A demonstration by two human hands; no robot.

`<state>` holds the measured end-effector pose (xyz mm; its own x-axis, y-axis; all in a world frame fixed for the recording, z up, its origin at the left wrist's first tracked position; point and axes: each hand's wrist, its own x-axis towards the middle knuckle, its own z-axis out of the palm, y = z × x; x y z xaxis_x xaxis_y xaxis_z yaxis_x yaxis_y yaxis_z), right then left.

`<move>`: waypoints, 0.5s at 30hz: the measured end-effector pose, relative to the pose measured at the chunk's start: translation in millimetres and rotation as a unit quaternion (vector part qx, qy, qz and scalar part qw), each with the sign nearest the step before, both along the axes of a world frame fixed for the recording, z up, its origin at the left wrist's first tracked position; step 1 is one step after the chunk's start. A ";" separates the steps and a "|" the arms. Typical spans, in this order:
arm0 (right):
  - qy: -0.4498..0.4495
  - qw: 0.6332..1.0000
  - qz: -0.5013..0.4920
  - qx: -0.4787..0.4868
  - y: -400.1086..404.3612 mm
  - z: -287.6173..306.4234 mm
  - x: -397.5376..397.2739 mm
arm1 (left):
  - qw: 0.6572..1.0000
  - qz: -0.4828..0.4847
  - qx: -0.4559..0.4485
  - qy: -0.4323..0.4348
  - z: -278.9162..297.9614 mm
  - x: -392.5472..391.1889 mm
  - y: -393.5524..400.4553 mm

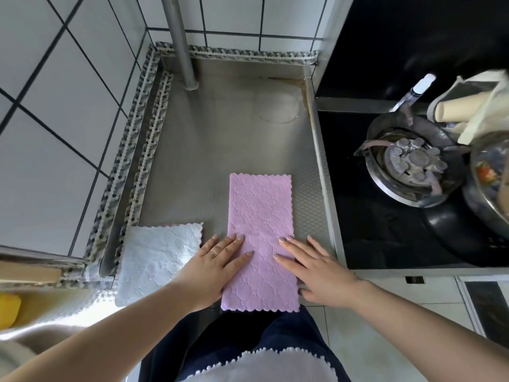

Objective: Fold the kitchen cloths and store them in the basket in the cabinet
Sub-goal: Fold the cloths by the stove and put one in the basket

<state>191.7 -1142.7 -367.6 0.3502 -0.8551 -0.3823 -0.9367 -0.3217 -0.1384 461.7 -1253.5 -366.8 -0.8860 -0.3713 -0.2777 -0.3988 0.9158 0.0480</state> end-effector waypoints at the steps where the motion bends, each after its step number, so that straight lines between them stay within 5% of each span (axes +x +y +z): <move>1: 0.015 1.000 -0.006 -0.009 1.1 -0.9 2.5 | 1.000 -0.002 0.002 0.016 -0.3 0.6 -0.4; 7: -0.037 0.996 -0.058 -0.051 10.8 -1.5 12.9 | 0.998 -0.009 0.004 0.057 -1.8 5.8 -3.5; 10: -0.134 0.981 -0.118 -0.072 9.1 5.1 15.7 | 0.992 0.005 0.026 0.127 -3.2 6.8 -6.3; 13: -0.214 0.942 -0.242 -0.097 -3.8 16.6 21.6 | 0.974 0.082 0.118 0.174 6.7 -0.8 -12.1; 15: -0.256 0.898 -0.337 -0.119 -14.7 25.6 26.8 | 0.931 0.203 0.216 0.211 19.0 -10.8 -14.8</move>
<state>218.6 -1157.4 -341.9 -0.1998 -0.9750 -0.0971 -0.7628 0.2169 -0.6092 450.9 -1268.3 -347.8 -0.7604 -0.6349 -0.1371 -0.5705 0.5519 0.6082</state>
